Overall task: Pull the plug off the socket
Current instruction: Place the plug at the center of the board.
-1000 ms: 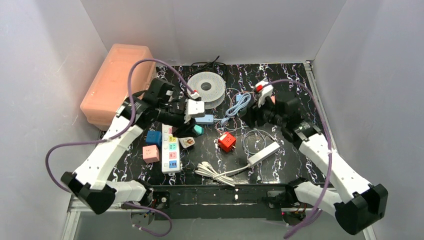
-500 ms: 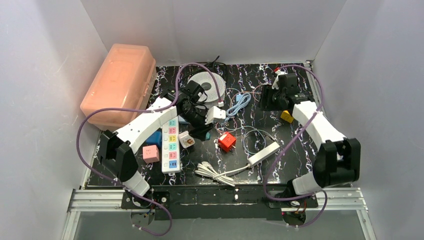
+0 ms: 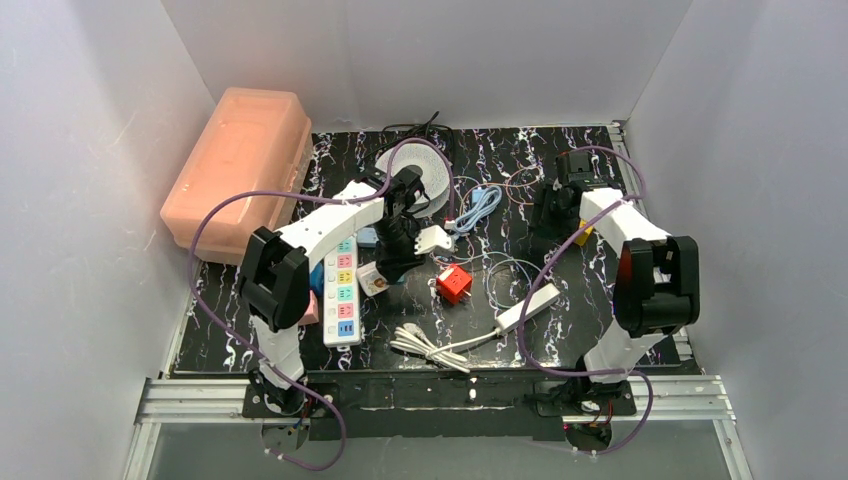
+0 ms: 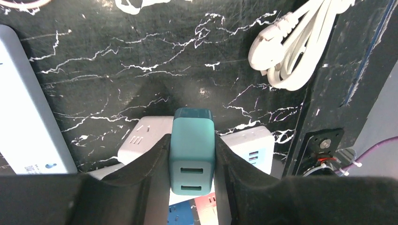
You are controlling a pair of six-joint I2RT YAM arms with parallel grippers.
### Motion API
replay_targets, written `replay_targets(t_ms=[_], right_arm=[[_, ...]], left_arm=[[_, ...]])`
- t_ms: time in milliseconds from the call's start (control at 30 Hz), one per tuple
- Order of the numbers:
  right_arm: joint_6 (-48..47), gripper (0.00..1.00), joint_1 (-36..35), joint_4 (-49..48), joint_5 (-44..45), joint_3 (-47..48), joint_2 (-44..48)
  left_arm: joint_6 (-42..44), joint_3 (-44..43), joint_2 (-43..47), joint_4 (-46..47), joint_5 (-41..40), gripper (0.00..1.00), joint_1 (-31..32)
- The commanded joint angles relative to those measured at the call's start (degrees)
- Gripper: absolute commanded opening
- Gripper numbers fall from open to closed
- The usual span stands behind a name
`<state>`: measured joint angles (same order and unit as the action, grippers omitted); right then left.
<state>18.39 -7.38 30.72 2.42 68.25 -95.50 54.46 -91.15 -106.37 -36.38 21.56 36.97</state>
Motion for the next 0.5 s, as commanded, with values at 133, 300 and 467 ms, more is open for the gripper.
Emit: replay_targets(t_ms=[133,300,467], right_arm=[[2.12,0.01,0.59,1.06,2.71,7.13,-6.58],[2.79,0.06,0.59,1.00,1.90,10.32,-10.65],[3.14,0.38,0.61,-1.39,1.79,10.57,-11.80]], left_arm=[[-1.75,-4.42,-5.06,-9.63,-2.60,0.00,0.29],[-2.26,-6.06,-9.13,-9.24,-3.80,0.00,0.25],[-3.65,-6.76,-10.98,-8.17,-3.39,0.00,0.23]])
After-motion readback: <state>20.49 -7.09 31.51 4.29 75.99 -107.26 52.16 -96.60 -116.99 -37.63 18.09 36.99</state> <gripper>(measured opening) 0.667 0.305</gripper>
